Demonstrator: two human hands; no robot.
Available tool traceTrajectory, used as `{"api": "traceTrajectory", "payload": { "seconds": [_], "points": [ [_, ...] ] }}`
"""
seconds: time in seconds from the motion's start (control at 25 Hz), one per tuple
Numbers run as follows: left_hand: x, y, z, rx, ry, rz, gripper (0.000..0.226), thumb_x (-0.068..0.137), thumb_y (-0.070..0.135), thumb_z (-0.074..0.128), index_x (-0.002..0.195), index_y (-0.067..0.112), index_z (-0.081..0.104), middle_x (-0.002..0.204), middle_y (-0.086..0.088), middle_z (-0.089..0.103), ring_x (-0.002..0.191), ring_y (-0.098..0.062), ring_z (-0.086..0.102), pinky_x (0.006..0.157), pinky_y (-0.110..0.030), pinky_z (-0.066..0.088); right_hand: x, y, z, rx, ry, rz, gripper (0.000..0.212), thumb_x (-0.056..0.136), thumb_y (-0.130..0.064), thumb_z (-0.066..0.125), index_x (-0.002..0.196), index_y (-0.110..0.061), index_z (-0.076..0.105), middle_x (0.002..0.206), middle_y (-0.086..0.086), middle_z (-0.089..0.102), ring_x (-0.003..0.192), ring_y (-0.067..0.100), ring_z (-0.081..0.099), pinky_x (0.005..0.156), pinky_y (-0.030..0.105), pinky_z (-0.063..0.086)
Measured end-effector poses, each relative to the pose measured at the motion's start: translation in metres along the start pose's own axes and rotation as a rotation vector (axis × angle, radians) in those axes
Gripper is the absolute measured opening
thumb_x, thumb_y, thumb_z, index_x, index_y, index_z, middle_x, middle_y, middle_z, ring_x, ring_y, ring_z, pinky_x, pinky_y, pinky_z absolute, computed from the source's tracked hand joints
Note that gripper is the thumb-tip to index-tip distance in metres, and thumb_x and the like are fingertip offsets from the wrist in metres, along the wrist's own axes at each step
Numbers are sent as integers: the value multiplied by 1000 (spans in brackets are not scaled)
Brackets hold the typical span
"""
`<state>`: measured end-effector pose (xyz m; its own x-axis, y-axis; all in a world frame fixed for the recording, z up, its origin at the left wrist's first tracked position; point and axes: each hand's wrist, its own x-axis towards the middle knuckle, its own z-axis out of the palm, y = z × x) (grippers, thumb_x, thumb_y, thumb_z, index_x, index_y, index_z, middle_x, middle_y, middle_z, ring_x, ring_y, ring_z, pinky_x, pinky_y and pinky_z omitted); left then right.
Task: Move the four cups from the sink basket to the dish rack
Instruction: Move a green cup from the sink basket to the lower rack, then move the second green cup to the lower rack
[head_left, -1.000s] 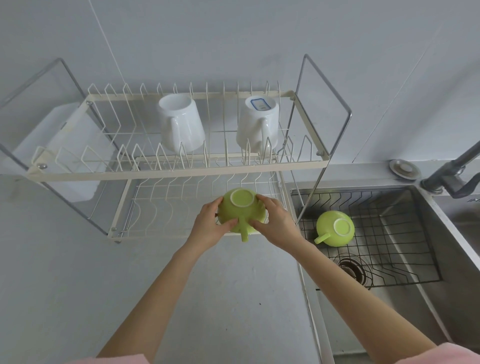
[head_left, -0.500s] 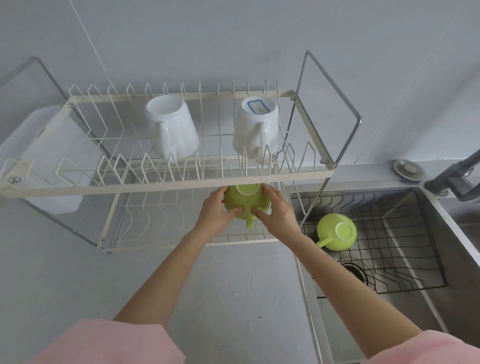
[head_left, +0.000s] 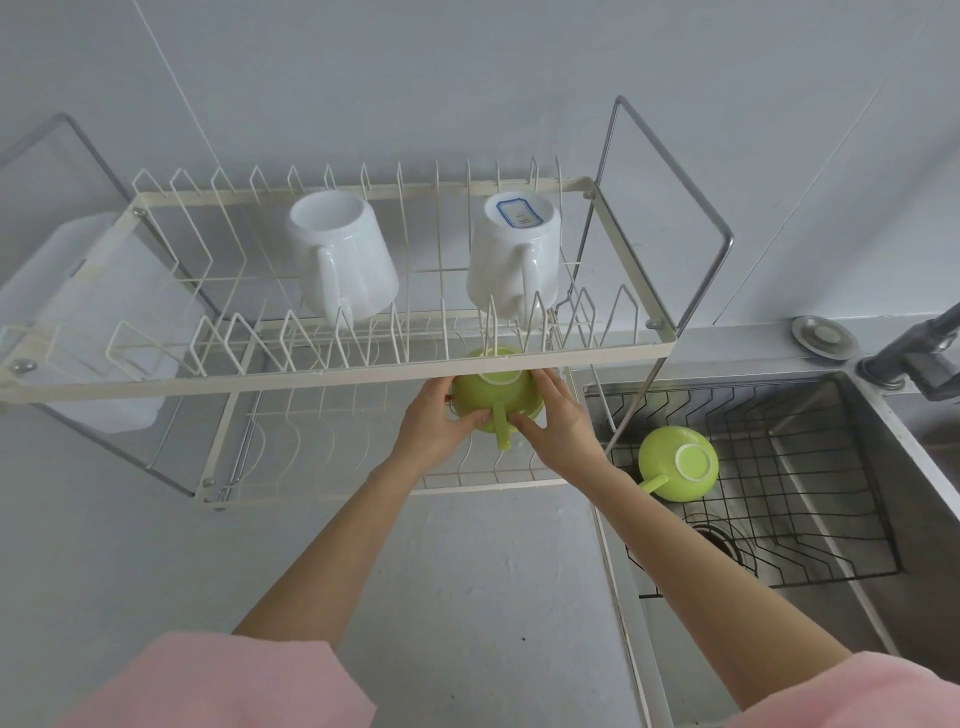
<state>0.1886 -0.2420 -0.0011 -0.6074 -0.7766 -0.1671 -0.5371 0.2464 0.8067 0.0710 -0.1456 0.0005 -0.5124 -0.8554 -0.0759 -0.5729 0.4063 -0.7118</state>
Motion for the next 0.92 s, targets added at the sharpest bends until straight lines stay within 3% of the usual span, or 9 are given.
{"api": "traceTrajectory", "payload": {
  "seconds": [0.16,0.28,0.36,0.56,0.68,0.8,0.92],
  "points": [
    [-11,4,-4,1,-34,16,71,80,20,66,140,17,29,142,-10,39,123,-25,46,98,-33,39,-7,-3,-2,-39,18,-29,76,85,-25,61,146,-14,16,155,6,20,140,26,26,114,44,30],
    [-31,2,-5,100,-33,42,66,84,19,61,140,13,27,146,-10,35,130,-25,41,105,-34,35,-23,-5,-7,-129,-11,-42,76,88,-27,56,147,-17,9,159,4,3,146,22,7,117,40,22],
    [-48,-2,-5,264,-17,85,58,86,24,56,138,13,33,146,-8,38,132,-23,40,108,-35,33,-38,-4,-12,-174,-8,-46,72,90,-27,54,147,-17,11,159,2,0,147,21,7,114,38,26],
    [-89,2,-3,581,44,194,50,86,33,52,132,15,45,144,-7,44,132,-22,41,110,-37,29,-84,2,-25,-205,-45,-141,65,91,-26,52,146,-18,19,158,2,15,145,19,18,115,34,26],
    [-112,13,3,630,50,227,56,82,44,40,128,14,49,139,-7,50,130,-22,44,109,-38,30,-106,15,-38,-253,-62,-146,62,91,-27,51,145,-17,23,156,3,22,144,18,20,116,30,19],
    [-127,23,18,663,52,278,79,66,54,18,122,11,55,130,-7,59,122,-23,53,103,-38,37,-124,34,-51,-261,-50,-114,58,91,-28,51,143,-17,28,154,4,27,144,19,21,116,30,18],
    [-139,35,43,671,-9,268,73,72,53,20,126,14,51,134,-4,55,126,-20,48,104,-34,35,-142,58,-65,-248,-63,-58,55,91,-27,51,141,-16,32,152,5,32,143,21,24,115,33,21]
  ]
}}
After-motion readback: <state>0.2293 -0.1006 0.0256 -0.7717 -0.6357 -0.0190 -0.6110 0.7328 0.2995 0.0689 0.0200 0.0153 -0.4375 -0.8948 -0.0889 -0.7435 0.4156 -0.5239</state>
